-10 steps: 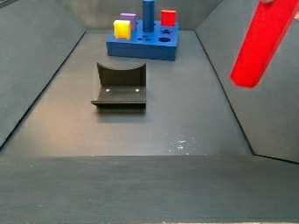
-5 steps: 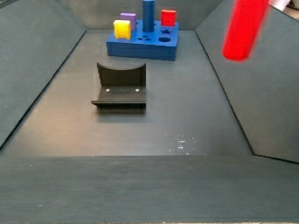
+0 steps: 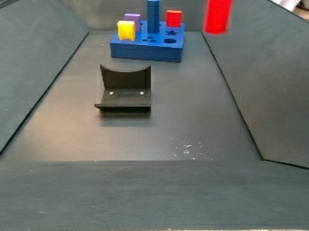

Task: Pick up the hexagon object. Move up. Move to above the board. Insert the hexagon object.
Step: Move to above the board, then insert the hexagon object.

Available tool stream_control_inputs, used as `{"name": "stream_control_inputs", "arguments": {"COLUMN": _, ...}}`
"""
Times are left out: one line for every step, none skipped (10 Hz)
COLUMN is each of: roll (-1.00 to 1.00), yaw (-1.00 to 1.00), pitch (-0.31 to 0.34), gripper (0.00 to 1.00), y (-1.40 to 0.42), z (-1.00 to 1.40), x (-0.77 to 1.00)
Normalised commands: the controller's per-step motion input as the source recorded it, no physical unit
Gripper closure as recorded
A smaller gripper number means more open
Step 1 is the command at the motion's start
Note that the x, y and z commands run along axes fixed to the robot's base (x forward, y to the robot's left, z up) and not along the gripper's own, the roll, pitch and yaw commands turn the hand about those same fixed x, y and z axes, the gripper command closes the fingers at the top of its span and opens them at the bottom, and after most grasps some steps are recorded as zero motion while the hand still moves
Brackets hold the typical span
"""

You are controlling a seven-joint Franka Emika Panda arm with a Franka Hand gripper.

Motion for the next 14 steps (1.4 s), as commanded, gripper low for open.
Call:
{"name": "stream_control_inputs", "arguments": {"roll": -0.02, "yaw": -0.01, "pitch": 0.046, "gripper": 1.0, "y": -1.0, "z": 0.08, "x": 0.23}}
{"name": "stream_control_inputs", "arguments": {"roll": -0.03, "yaw": 0.01, "pitch": 0.058, "gripper": 1.0, "y": -1.0, "z": 0.09, "x": 0.23}}
{"name": "stream_control_inputs", "arguments": {"roll": -0.01, "yaw": 0.0, "pitch": 0.081, "gripper": 1.0, "y": -1.0, "z": 0.09, "x": 0.24}}
{"name": "stream_control_inputs", "arguments": {"roll": -0.01, "yaw": 0.01, "pitch": 0.09, "gripper": 1.0, "y": -1.0, "z": 0.09, "x": 0.25}}
{"name": "stream_control_inputs", "arguments": {"roll": -0.01, "yaw": 0.01, "pitch": 0.112, "gripper": 1.0, "y": -1.0, "z": 0.09, "x": 0.26}}
{"name": "stream_control_inputs", "arguments": {"roll": -0.02, "yaw": 0.01, "pitch": 0.114, "gripper": 1.0, "y": -1.0, "z": 0.1, "x": 0.27}}
{"name": "stream_control_inputs", "arguments": {"roll": 0.0, "yaw": 0.01, "pitch": 0.119, "gripper": 1.0, "y": -1.0, "z": 0.1, "x": 0.28}}
{"name": "stream_control_inputs", "arguments": {"roll": -0.01, "yaw": 0.01, "pitch": 0.125, "gripper": 1.0, "y": -1.0, "z": 0.1, "x": 0.29}}
{"name": "stream_control_inputs", "arguments": {"roll": 0.01, "yaw": 0.01, "pitch": 0.13, "gripper": 1.0, "y": -1.0, "z": 0.11, "x": 0.31}}
{"name": "stream_control_inputs", "arguments": {"roll": 0.01, "yaw": 0.01, "pitch": 0.131, "gripper": 1.0, "y": -1.0, "z": 0.11, "x": 0.34}}
{"name": "stream_control_inputs", "arguments": {"roll": 0.03, "yaw": 0.01, "pitch": 0.136, "gripper": 1.0, "y": -0.66, "z": 0.08, "x": 0.26}}
{"name": "stream_control_inputs", "arguments": {"roll": 0.05, "yaw": 0.01, "pitch": 0.134, "gripper": 1.0, "y": -0.41, "z": 0.06, "x": 0.2}}
{"name": "stream_control_inputs", "arguments": {"roll": 0.06, "yaw": 0.01, "pitch": 0.122, "gripper": 1.0, "y": -0.29, "z": 0.05, "x": 0.16}}
{"name": "stream_control_inputs", "arguments": {"roll": 0.0, "yaw": -0.73, "pitch": -0.03, "gripper": 1.0, "y": -0.04, "z": -1.0, "x": -0.01}}
